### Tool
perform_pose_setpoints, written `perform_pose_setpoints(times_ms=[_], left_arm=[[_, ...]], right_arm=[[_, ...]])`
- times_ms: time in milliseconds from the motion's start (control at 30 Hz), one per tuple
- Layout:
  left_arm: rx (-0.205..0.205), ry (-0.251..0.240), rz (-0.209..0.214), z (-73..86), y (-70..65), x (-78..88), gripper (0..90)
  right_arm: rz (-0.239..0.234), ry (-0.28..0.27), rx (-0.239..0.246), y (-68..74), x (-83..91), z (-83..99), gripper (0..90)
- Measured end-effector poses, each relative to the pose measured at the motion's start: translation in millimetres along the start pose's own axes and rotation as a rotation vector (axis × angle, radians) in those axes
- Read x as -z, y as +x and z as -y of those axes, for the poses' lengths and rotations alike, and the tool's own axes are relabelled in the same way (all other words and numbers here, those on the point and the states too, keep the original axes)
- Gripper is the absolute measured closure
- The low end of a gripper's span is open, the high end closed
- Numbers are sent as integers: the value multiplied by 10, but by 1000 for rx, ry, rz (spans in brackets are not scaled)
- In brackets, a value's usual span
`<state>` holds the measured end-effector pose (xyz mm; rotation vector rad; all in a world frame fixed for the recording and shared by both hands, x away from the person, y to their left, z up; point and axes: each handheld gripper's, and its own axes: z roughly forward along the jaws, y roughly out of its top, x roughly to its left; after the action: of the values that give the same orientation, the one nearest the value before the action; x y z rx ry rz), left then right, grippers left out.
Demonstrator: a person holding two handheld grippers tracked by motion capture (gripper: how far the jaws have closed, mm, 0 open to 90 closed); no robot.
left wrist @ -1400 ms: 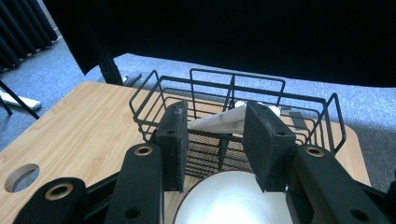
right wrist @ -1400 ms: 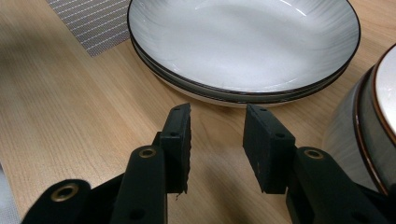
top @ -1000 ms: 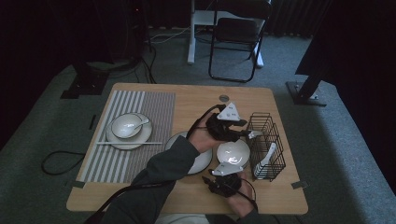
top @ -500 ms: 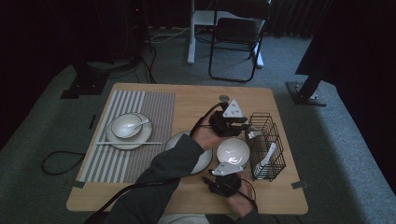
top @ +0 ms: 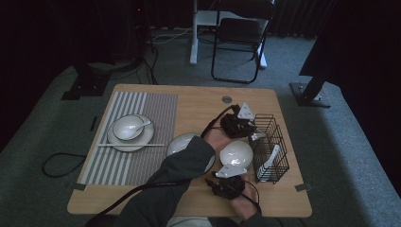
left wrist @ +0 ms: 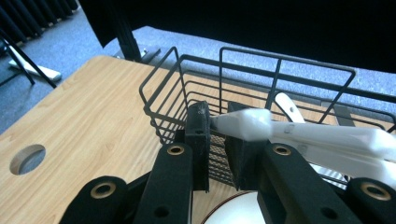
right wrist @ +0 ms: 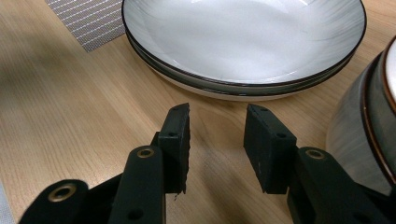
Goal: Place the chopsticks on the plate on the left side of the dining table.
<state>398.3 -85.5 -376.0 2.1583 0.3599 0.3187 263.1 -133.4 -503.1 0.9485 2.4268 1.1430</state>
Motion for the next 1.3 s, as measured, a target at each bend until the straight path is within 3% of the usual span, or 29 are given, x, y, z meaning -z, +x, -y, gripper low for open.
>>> perform_pose_setpoints(times_ms=[167,500,867,1300], left_arm=[[17,7,-1,0,8,-32,799],[11,-2,-50,-9,16,-19,836],[-2,-38,-53,-37,4,69,843],[20,-92,-22,-56,70,290,844]], right_arm=[[-2,2,0,0,-5,4,604],[-4,4,1,8,-20,9,603],[-3,2,0,9,-13,10,603],[-6,8,2,14,-27,17,603]])
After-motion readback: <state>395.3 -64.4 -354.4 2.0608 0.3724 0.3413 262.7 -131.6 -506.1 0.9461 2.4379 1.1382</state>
